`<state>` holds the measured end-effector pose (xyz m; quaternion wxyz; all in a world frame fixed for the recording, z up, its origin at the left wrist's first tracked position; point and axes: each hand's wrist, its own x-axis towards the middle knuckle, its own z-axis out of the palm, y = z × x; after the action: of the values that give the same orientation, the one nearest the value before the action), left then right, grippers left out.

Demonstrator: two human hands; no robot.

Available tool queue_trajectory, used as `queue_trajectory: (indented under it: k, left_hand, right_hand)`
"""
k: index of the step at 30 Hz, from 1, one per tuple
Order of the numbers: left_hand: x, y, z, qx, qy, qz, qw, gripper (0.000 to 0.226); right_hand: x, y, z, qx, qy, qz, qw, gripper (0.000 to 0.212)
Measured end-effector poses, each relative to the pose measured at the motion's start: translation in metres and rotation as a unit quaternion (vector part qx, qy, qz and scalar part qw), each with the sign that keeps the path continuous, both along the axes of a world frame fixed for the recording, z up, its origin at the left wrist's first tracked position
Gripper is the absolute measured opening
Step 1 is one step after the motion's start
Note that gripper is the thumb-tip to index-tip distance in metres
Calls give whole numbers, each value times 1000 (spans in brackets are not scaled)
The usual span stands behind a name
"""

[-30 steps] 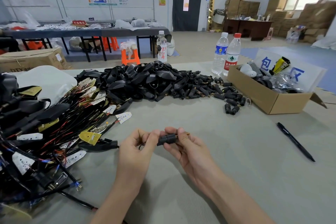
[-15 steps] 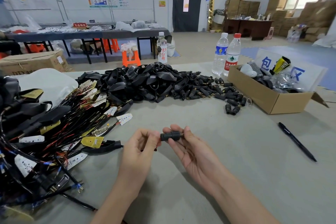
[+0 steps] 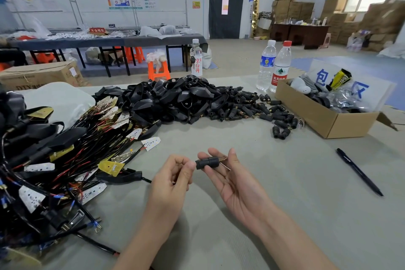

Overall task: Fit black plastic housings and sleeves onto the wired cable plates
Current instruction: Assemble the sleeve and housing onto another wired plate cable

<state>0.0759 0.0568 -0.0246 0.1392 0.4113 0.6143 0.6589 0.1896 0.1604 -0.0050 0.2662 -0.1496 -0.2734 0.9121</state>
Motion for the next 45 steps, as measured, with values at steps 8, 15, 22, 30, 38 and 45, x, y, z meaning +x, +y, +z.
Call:
queue_trajectory:
  k: [8,15,22,30,38,45]
  left_hand:
    - [-11,-6,-13,-107,169,33,979,29]
    - [-14,-8,-9,-115,301,81,943,19]
    - [-11,-6,-10,-110,315,67,940,19]
    - [-2,-9,-1,-147,400,39,904,30]
    - [-13,-8,-1,-111,449,119,878,21]
    - [-15,-11,-3,-123,402,123,899,23]
  right_hand:
    - [1,5,-4,38,-1,-53,998,38]
    - [5,9,-3,63,-41,-33,997,38]
    - [0,5,-7,159,-94,-19,983,39]
    - [0,1,-6,160,-102,-1,982,34]
    - [9,22,-1,153,-91,-124,976,38]
    - [4,7,-4,102,-68,-60,991,41]
